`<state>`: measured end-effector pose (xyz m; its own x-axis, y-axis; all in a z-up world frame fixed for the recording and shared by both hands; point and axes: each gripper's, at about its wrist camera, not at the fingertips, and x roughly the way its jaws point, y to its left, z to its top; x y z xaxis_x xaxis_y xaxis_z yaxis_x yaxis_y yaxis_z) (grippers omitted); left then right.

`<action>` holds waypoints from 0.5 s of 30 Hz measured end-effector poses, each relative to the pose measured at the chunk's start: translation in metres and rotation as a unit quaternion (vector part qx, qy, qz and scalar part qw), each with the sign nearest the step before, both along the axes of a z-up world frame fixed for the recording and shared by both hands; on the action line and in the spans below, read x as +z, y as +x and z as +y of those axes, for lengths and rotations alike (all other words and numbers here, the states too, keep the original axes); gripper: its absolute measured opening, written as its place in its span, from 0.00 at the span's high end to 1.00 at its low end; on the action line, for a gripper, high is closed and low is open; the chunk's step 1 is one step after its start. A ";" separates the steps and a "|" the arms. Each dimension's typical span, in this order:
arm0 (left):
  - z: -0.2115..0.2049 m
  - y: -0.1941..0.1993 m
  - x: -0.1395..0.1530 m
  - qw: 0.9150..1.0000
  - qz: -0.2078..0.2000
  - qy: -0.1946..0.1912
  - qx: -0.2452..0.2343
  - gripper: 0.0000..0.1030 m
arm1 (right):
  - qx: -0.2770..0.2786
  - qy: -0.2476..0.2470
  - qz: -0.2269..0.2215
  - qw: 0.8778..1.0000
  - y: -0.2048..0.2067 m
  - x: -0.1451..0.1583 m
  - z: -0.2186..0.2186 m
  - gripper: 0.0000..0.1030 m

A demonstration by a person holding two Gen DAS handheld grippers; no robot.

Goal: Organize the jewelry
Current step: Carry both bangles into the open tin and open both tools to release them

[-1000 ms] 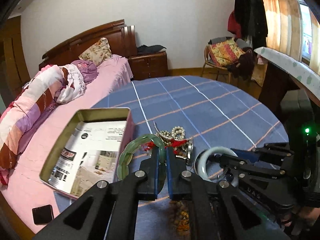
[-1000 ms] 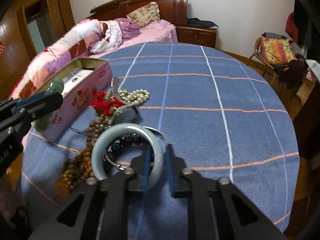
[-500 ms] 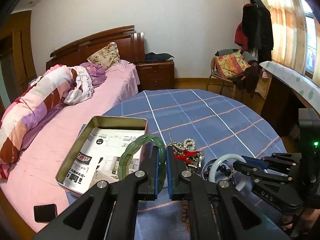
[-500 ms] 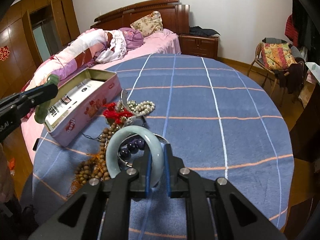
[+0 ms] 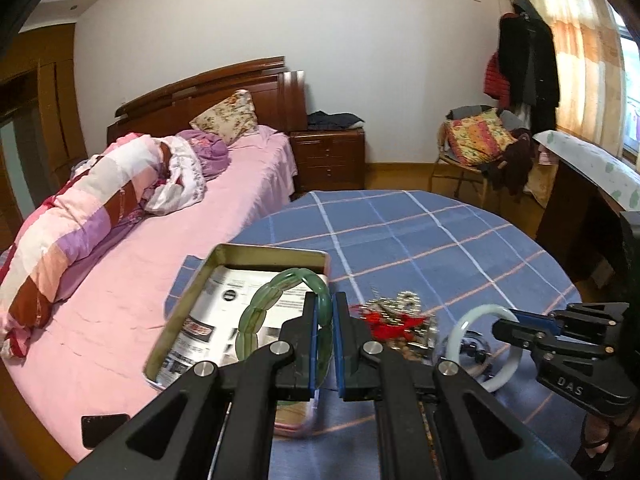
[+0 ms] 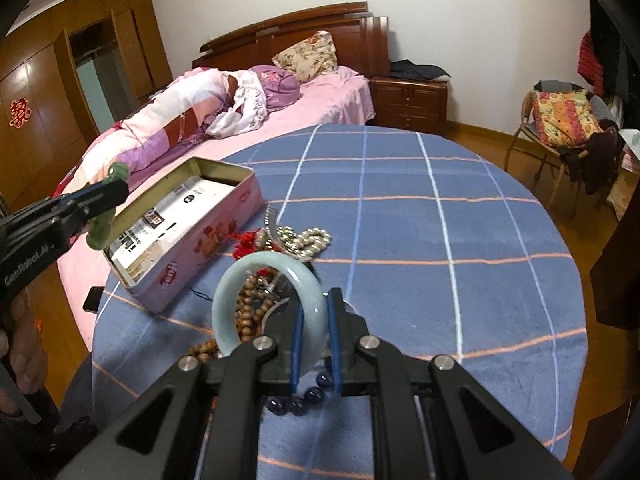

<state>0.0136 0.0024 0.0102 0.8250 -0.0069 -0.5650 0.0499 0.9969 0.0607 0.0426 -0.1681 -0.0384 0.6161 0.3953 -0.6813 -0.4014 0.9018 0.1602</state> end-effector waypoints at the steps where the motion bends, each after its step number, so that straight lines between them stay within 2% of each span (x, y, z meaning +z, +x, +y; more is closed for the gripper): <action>1: 0.005 0.002 0.001 1.000 0.000 0.001 0.006 0.95 | 0.005 0.002 0.002 1.000 0.001 0.001 0.002 0.86; 10: 0.043 0.027 -0.005 0.998 0.007 0.020 0.056 0.95 | 0.047 -0.001 0.006 0.999 0.022 0.017 0.039 0.86; 15: 0.055 0.037 -0.014 0.997 0.019 0.025 0.067 0.95 | 0.070 -0.010 0.010 0.997 0.037 0.021 0.064 0.86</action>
